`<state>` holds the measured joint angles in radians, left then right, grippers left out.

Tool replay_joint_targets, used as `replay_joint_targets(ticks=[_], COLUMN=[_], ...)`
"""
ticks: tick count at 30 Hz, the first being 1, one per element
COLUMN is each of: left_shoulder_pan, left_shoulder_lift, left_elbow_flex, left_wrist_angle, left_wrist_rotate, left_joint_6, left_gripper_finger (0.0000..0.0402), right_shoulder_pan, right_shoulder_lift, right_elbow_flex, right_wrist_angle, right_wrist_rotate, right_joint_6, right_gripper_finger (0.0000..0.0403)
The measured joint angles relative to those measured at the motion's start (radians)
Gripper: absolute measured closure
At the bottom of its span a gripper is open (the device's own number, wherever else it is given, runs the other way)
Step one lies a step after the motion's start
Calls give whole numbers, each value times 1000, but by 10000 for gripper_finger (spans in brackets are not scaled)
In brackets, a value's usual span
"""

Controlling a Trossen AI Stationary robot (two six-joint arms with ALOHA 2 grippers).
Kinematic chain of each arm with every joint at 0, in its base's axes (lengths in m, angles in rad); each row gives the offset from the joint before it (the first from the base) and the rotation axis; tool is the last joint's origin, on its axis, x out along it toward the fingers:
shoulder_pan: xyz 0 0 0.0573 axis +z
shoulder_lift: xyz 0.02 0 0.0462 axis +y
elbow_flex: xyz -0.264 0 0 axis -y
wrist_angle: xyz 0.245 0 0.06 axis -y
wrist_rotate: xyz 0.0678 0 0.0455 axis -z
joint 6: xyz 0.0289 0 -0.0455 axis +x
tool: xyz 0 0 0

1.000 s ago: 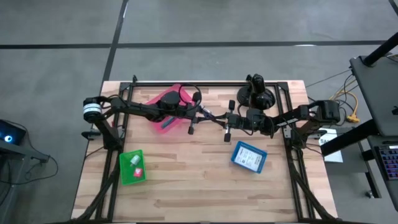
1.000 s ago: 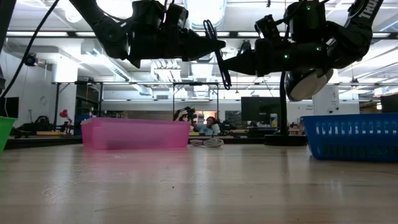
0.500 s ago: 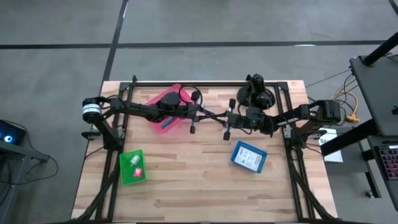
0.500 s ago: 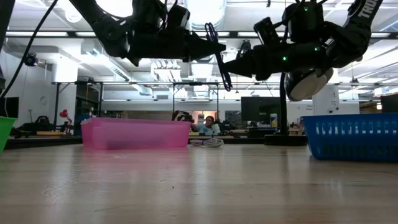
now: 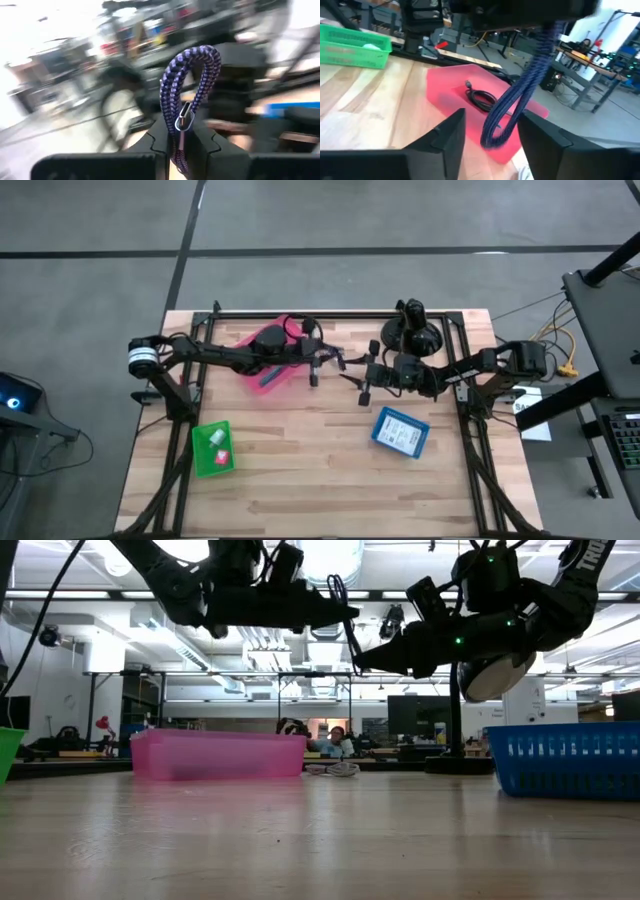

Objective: Pick and place items into bin
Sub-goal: Put the violet charger cable into the red bin

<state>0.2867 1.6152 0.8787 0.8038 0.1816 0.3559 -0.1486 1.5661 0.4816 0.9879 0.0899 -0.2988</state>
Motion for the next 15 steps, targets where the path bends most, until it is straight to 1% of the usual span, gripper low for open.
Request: replay_joint_targets(ticks=[4, 9, 11, 15], left_shoulder_pan=[2, -4, -5, -5], left_shoulder_lift=[-22, -47, -50, -63], left_elbow_flex=[0, 0, -1, 0], left_wrist_angle=[-46, -156, -189, -274], left_wrist_rotate=[-193, -422, -481, -549], left_joint_6=[19, 15, -2, -14], left_gripper_finger=[387, 388, 388, 388], right_shoulder_pan=[0, 0, -1, 1], right_shoulder_lift=[0, 0, 0, 0], right_elbow_flex=[0, 0, 0, 0], right_wrist_angle=[-13, -16, -15, -16], right_wrist_rotate=[7, 23, 24, 22], right_joint_6=[3, 0, 0, 0], right_gripper_finger=[217, 205, 205, 204])
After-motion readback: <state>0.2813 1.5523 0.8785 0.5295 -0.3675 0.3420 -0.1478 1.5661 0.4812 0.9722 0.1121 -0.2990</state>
